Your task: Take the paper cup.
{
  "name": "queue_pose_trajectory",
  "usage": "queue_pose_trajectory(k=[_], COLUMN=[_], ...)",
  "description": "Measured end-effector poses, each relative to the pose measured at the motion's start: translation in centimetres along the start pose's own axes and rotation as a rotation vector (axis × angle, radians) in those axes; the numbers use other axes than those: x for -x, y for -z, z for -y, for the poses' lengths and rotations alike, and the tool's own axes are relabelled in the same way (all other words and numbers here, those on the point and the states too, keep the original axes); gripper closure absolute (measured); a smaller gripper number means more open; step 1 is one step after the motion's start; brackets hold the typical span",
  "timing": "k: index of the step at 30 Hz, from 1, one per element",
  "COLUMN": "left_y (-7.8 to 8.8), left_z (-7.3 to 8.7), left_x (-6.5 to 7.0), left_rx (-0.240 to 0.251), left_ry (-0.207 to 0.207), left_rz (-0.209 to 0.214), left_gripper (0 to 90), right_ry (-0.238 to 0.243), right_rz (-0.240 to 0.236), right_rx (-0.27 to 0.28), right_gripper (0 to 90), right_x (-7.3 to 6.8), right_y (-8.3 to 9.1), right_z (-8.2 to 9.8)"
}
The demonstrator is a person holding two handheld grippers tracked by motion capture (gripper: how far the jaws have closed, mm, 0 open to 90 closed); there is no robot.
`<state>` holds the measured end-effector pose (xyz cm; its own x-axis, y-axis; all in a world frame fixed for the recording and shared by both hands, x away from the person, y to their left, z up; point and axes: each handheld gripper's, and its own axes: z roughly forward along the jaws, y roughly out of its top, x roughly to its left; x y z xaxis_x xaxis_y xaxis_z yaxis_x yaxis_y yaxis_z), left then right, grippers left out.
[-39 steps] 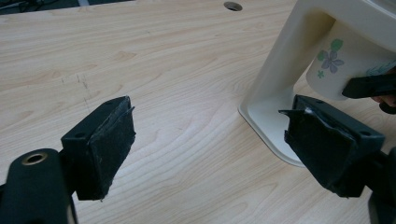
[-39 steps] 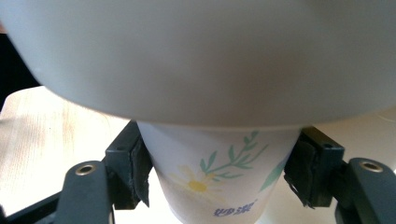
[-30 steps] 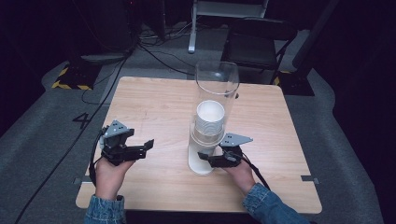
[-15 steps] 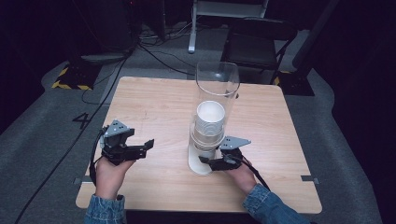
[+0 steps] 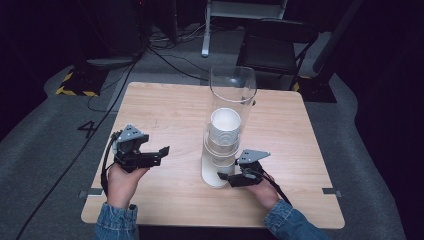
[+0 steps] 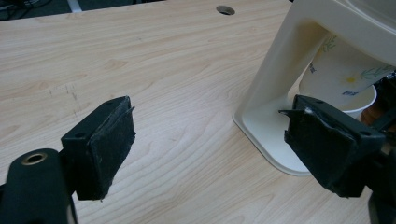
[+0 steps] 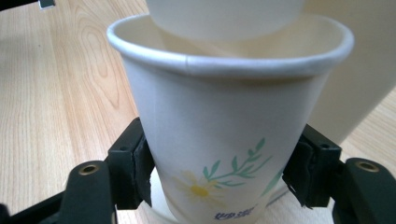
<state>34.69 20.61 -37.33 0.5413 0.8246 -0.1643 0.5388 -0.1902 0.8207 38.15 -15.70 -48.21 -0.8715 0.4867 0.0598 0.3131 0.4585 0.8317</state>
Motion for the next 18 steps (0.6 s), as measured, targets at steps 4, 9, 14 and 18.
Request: queue_pose_trajectory(k=[4, 9, 14, 18], left_y=[-0.6, -1.4, -1.7, -2.0], left_z=[-0.4, -0.8, -1.1, -1.3], left_x=[0.2, 0.5, 0.6, 0.6], left_rx=[-0.005, -0.012, -0.011, -0.011], left_ry=[-0.009, -0.024, -0.029, -0.035], left_rz=[0.015, 0.030, 0.040, 0.042], left_gripper=[15.7, 15.7, 15.7, 15.7], right_ry=[-0.001, -0.005, -0.005, 0.004], right_rz=[0.008, 0.027, 0.057, 0.086], right_rx=[-0.015, -0.024, -0.022, -0.021], right_gripper=[33.9, 34.0, 34.1, 34.1], right_x=[-0.1, 0.2, 0.7, 1.1], right_y=[0.5, 1.1, 2.1, 2.7], right_z=[0.4, 0.6, 0.8, 0.8])
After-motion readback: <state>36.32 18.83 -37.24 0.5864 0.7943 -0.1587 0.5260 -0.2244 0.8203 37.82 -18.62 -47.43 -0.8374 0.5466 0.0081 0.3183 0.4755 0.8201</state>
